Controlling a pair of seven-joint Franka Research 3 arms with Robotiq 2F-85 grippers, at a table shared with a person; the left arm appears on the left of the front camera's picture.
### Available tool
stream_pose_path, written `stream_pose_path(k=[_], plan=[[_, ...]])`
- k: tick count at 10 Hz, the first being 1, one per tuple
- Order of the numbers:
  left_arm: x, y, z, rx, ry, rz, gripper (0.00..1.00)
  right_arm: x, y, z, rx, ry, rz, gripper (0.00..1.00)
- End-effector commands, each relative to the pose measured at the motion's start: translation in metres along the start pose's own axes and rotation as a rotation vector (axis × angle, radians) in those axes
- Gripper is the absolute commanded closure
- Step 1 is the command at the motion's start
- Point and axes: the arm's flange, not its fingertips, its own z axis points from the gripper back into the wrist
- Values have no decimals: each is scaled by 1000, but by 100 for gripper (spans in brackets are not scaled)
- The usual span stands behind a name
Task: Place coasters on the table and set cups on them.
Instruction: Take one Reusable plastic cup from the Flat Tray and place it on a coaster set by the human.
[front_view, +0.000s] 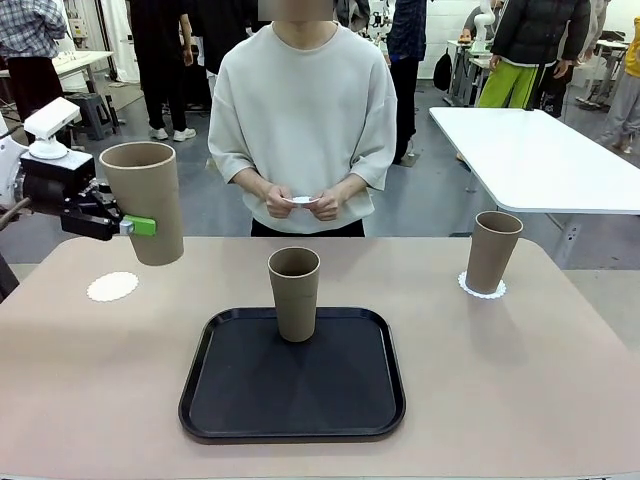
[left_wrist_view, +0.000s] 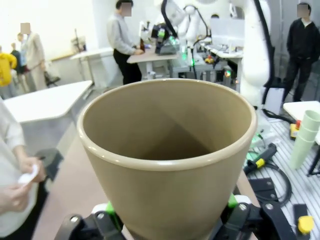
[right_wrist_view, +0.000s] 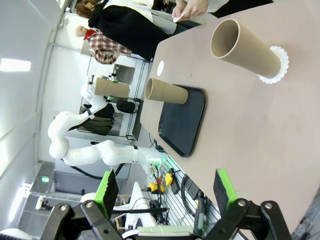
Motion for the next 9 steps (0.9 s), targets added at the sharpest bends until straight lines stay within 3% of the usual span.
stream_pose_path(k=[1,4,9], plan=[[-30,64,47,-18,-55,-9,15,0,1,0,3,1,-11,0],[-72,104,110,67,-39,1,15,0,1,0,3,1,-11,0],[-104,113,185,186,-8,36,15,0,1,0,3,1,-11,0]])
